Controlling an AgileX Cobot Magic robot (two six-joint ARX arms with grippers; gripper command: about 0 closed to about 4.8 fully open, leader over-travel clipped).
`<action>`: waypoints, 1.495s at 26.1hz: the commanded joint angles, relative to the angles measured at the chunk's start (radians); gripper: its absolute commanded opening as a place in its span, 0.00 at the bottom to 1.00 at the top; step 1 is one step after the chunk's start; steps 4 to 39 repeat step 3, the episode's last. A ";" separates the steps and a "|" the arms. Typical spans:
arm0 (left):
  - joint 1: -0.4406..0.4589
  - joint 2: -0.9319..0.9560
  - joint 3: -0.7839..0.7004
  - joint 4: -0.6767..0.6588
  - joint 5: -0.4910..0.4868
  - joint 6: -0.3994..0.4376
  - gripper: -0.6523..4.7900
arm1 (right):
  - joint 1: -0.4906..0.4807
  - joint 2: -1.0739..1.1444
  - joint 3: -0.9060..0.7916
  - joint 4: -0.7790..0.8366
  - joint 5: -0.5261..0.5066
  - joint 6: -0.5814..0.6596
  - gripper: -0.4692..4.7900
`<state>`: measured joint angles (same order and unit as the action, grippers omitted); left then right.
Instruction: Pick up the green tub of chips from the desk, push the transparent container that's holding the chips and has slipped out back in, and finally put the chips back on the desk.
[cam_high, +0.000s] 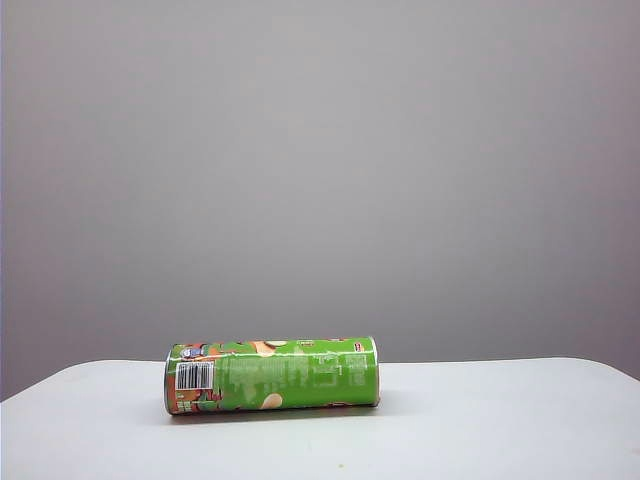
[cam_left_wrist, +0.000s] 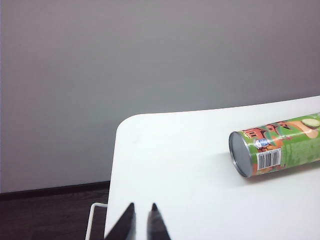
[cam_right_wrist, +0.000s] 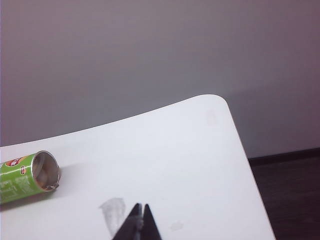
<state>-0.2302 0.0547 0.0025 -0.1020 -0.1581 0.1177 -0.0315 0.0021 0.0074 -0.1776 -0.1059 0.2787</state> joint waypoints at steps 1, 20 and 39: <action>0.001 0.000 0.004 0.006 0.001 -0.002 0.18 | 0.000 0.001 -0.006 0.009 0.003 -0.003 0.09; 0.001 0.000 0.004 0.006 0.001 -0.001 0.18 | 0.000 0.001 -0.006 0.009 0.003 -0.003 0.09; 0.001 0.000 0.004 0.006 0.001 -0.001 0.18 | 0.000 0.001 -0.006 0.009 0.003 -0.003 0.09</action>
